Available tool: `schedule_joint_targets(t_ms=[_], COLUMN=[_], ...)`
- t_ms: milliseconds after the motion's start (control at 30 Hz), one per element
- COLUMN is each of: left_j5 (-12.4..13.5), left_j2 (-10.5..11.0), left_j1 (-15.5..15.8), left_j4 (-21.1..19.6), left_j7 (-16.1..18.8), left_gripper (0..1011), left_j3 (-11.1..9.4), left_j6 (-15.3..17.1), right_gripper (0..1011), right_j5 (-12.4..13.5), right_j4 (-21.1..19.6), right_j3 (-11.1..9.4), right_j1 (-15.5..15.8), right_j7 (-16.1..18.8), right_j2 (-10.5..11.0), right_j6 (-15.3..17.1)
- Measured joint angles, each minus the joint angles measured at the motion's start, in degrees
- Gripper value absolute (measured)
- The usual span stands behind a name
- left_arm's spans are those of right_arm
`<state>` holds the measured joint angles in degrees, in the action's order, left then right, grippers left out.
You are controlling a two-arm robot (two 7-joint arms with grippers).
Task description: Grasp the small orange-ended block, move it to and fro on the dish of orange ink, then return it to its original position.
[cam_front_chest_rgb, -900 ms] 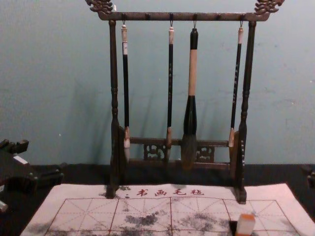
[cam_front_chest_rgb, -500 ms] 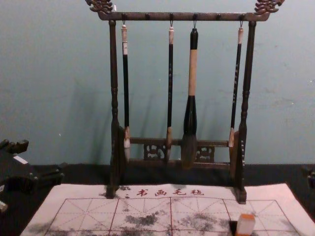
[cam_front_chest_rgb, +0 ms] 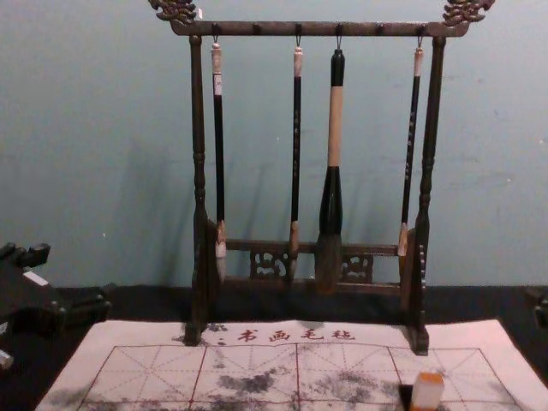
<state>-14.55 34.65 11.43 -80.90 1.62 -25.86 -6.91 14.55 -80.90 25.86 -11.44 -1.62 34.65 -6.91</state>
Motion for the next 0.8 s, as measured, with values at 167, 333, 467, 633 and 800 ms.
schedule_joint_targets(t_ms=[167,333,467,633,800], left_j5=[0.0,0.0,0.0,0.0,0.0], left_j2=[0.0,0.0,0.0,0.0,0.0], left_j1=[0.0,0.0,0.0,0.0,0.0], left_j4=[0.0,0.0,0.0,0.0,0.0], left_j7=[0.0,0.0,0.0,0.0,0.0], left_gripper=[1001,1001,1001,1001,1001], left_j3=[0.0,0.0,0.0,0.0,0.0], left_j6=[0.0,0.0,0.0,0.0,0.0], right_gripper=[1000,1002,1002,1002,1002], right_j5=[0.0,0.0,0.0,0.0,0.5], right_j4=[0.0,0.0,0.0,0.0,-0.1], right_j3=[0.0,0.0,0.0,0.0,-0.5], right_j1=[0.0,0.0,0.0,0.0,0.3], right_j7=[0.0,0.0,0.0,0.0,2.3], right_j2=[0.0,0.0,0.0,0.0,0.1], right_j6=[0.0,0.0,0.0,0.0,0.1])
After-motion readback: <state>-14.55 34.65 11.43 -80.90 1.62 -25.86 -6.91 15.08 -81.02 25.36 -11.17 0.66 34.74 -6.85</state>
